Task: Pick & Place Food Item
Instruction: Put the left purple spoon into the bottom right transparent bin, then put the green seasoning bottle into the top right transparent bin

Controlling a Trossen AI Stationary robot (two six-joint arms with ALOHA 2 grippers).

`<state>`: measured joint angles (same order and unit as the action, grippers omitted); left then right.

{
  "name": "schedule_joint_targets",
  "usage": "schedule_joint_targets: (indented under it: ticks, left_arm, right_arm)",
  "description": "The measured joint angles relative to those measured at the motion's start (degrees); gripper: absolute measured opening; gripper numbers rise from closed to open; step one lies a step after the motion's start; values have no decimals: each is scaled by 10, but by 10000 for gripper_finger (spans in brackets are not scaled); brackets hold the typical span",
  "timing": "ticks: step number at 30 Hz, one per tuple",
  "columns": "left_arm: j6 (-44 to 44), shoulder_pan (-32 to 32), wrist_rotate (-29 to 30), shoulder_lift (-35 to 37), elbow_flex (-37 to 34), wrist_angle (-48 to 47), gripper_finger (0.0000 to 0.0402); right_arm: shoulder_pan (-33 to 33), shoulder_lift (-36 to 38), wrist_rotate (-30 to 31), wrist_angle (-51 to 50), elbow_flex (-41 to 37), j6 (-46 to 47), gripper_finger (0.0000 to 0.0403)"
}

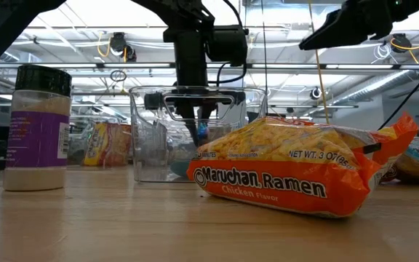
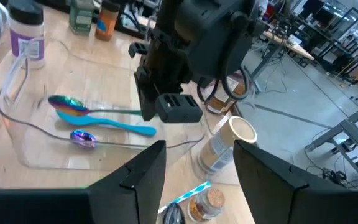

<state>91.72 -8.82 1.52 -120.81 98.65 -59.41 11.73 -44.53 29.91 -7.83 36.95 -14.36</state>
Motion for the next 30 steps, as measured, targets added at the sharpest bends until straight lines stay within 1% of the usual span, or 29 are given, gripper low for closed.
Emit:
schedule_joint_targets:
  ticks: [3,7,10,17,21,26,30]
  left_arm:
    - [-9,0,0,0,0,7,11]
    - [-13,-2,0,0,0,16,38]
    - [-16,-3,1,0,0,20,48]
    - [-44,-3,4,0,0,27,50]
    - [-56,-7,-12,7,-1,29,50]
    - [-99,-9,-35,37,0,46,51]
    - [-155,0,-20,83,1,70,51]
  right_arm:
    - [0,2,0,4,0,-8,180]
    - [0,2,0,3,0,-19,180]
    - [0,2,0,3,0,-18,180]
    - [0,2,0,3,0,-18,180]
    - [0,2,0,3,0,-23,180]
    - [0,3,1,3,0,-48,180]
    - [0,3,2,3,0,-49,180]
